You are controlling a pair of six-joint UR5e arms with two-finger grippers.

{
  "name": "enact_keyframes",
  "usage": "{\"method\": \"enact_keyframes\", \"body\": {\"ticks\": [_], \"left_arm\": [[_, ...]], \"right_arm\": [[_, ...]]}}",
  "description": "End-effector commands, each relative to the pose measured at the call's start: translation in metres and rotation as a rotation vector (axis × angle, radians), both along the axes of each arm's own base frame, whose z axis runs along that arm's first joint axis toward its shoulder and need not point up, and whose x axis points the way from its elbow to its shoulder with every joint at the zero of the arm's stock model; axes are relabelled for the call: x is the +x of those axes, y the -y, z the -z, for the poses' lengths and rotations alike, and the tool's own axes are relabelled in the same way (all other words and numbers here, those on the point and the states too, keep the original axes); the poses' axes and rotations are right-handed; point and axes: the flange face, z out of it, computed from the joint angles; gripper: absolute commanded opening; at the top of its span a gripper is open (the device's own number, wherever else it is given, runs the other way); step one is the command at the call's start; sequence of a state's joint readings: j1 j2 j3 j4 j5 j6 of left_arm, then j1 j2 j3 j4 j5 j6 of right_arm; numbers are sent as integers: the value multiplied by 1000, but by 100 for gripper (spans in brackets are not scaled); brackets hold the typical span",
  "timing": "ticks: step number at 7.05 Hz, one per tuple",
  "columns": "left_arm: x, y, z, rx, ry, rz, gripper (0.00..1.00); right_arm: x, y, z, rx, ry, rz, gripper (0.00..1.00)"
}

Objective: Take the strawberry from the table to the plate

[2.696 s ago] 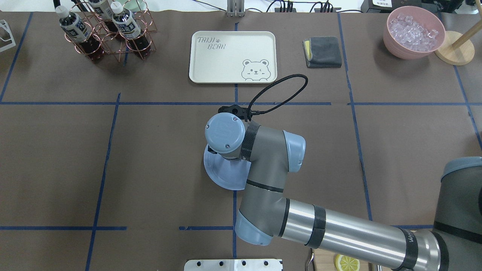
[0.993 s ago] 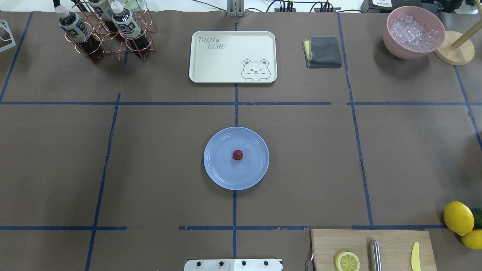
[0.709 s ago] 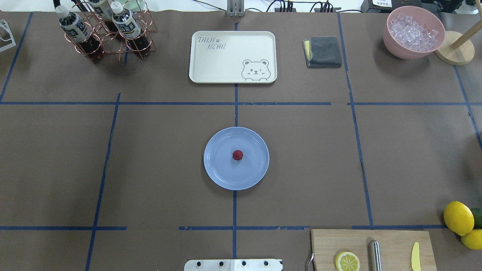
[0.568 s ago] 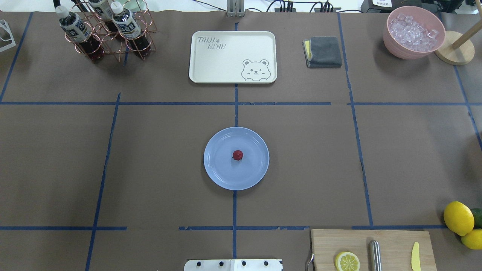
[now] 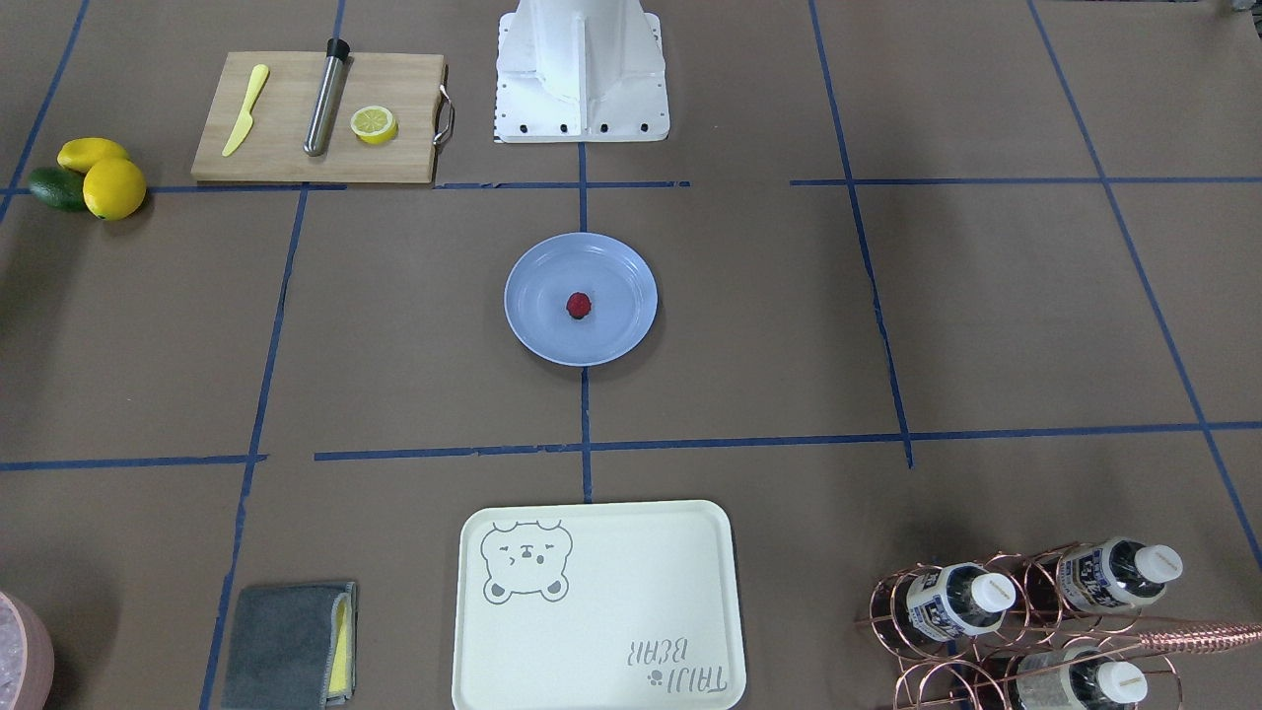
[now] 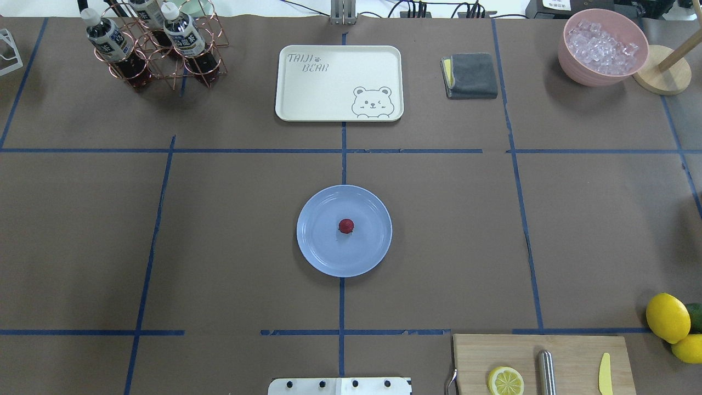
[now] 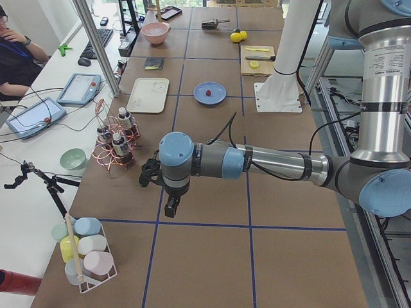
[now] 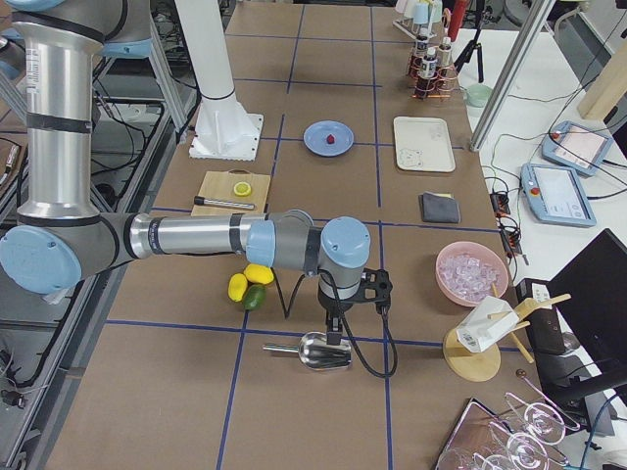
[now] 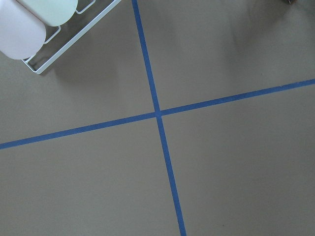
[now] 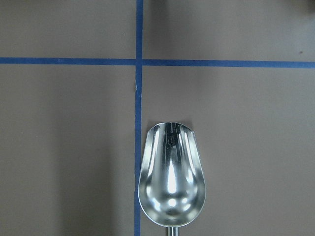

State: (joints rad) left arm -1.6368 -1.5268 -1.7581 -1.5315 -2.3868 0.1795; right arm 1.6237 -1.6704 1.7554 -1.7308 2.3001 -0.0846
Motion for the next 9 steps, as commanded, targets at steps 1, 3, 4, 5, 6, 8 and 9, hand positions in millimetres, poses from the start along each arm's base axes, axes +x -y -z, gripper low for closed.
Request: {"method": "enact_keyframes", "body": {"ticks": [1, 3, 4, 5, 6, 8, 9], "left_arm": [[0, 0, 1, 2, 0, 0, 100], [0, 0, 0, -1, 1, 0, 100], [0, 0, -1, -1, 3, 0, 100], [0, 0, -1, -3, 3, 0, 100], [0, -1, -1, -4, 3, 0, 100], [0, -1, -1, -4, 3, 0, 100], [1, -1, -1, -3, 3, -1, 100]], "right_arm": [[0, -3, -4, -7, 3, 0, 100], [-1, -4, -6, -6, 2, 7, 100], [-1, -4, -6, -7, 2, 8, 100], [-1, -5, -7, -8, 3, 8, 100], [-1, -5, -7, -8, 2, 8, 100], [-1, -9, -10, -14, 4, 8, 100], [-1, -12, -12, -21, 4, 8, 100]]}}
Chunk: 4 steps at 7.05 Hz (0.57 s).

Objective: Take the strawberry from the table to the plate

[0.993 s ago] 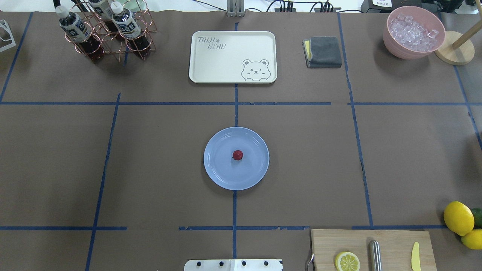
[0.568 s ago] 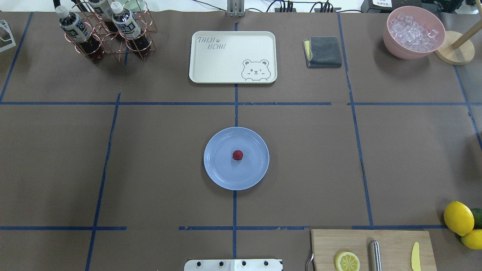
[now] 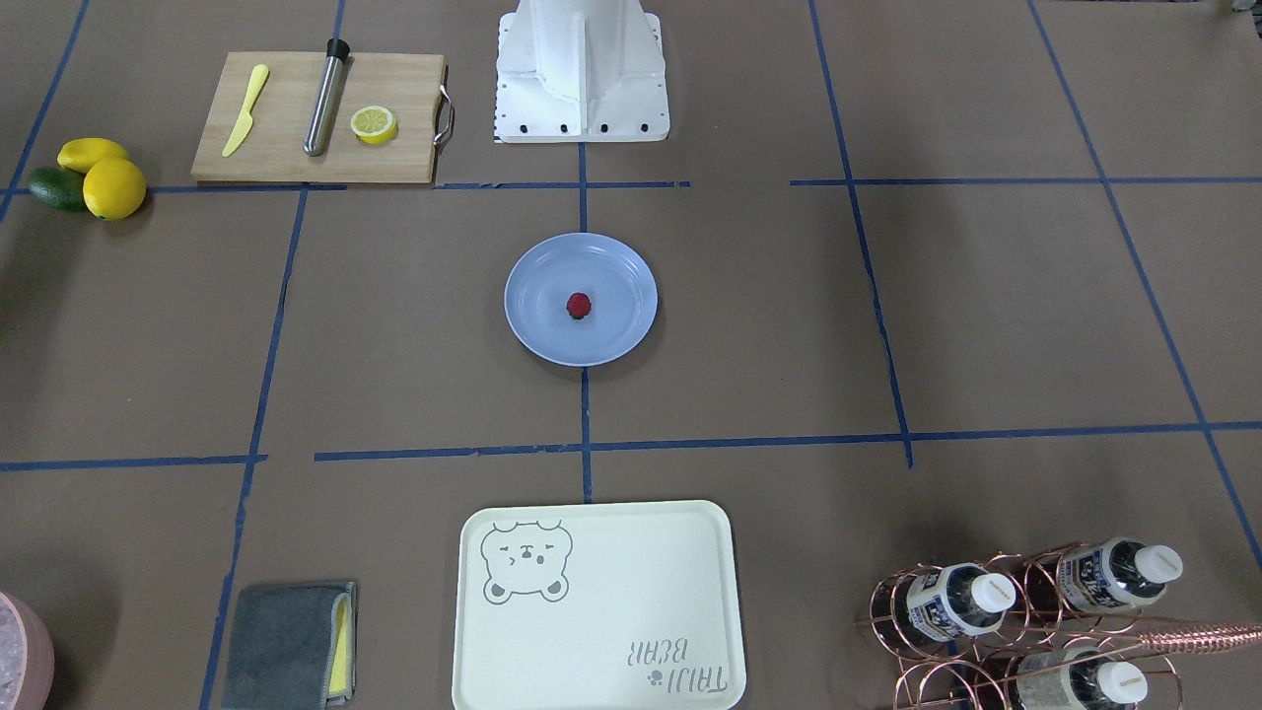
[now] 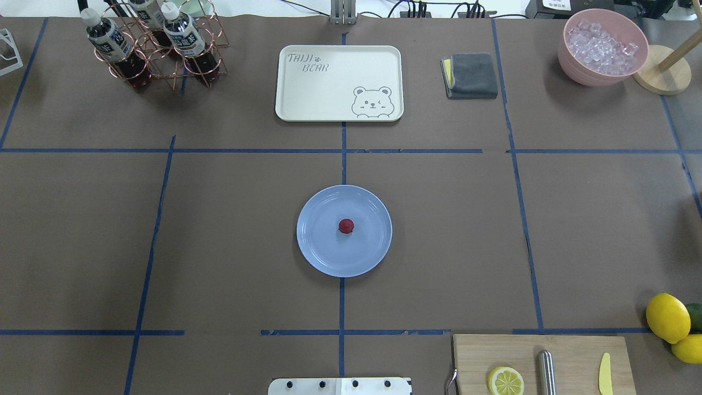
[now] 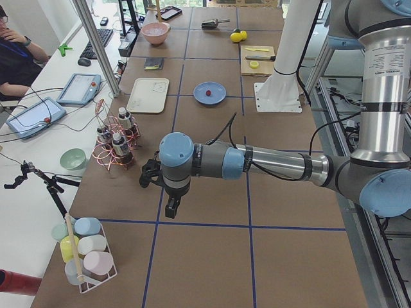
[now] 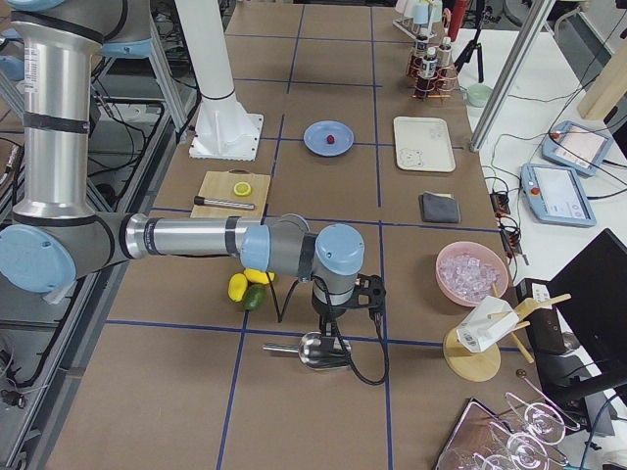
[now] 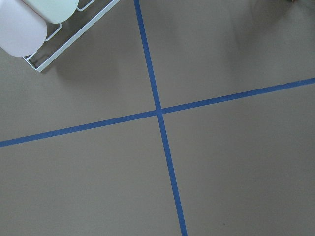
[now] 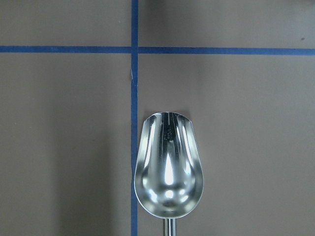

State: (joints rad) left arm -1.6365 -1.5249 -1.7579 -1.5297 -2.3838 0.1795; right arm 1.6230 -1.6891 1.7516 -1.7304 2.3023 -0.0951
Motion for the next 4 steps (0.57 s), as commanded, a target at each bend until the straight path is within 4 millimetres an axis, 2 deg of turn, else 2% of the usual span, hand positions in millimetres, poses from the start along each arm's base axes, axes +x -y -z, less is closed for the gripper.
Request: {"method": "enact_keyframes", "body": {"ticks": [1, 4], "left_arm": [[0, 0, 1, 3, 0, 0, 100], [1, 0, 1, 3, 0, -1, 100]], "right_arm": [[0, -4, -3, -7, 1, 0, 100], [0, -9, -8, -17, 1, 1, 100]]}}
